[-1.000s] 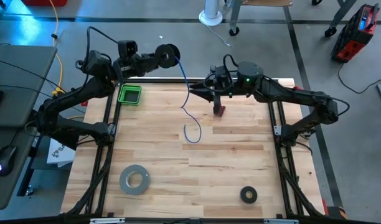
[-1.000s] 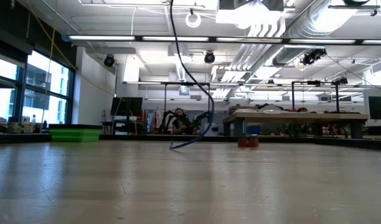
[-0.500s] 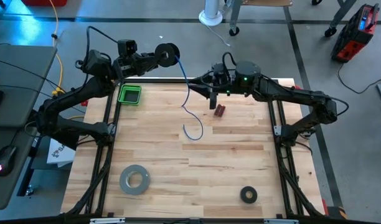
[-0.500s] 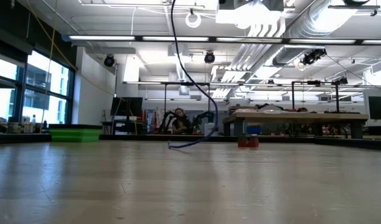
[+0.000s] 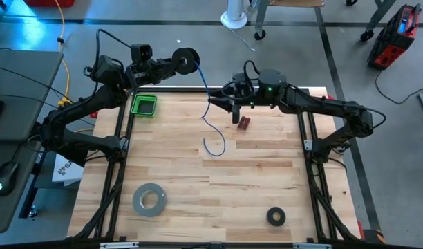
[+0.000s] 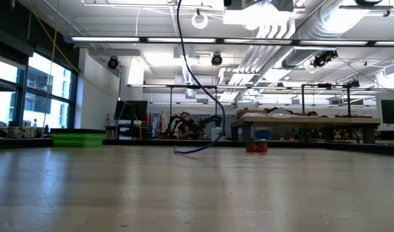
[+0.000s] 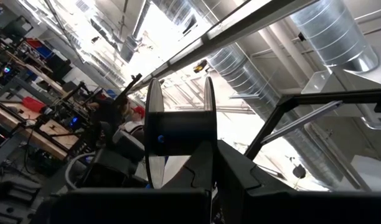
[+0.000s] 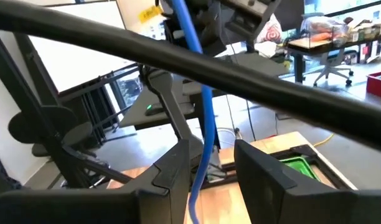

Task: Coil cords
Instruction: Coil the blue wire onto the spool

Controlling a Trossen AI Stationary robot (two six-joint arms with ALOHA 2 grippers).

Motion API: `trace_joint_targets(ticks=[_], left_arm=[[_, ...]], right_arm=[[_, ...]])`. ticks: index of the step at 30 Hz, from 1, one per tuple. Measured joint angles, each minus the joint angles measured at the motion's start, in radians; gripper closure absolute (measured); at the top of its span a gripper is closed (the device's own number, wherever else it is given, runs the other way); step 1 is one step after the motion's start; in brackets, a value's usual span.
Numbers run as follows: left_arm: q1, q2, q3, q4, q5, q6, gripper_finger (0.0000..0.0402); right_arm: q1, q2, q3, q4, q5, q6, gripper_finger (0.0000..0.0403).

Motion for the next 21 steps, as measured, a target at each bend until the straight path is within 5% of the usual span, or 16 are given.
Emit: trace_joint_targets(ticks=[7, 15, 21], left_arm=[[0.0, 0.0, 0.0, 0.0, -0.001, 0.0, 0.0401], [0.0, 0.0, 0.0, 0.0, -0.001, 0.001, 0.0401], [-0.03, 0.019, 0.0, 0.005, -0.092, -0.041, 0.0401]], right_arm=[[0.002, 0.002, 0.0, 0.011, -0.002, 0.0, 0.0291], [0.007, 0.003, 0.0, 0.006, -0.001, -0.008, 0.0392], [0.044, 0.022, 0.0, 0.154, 0.035, -0.008, 0.04]])
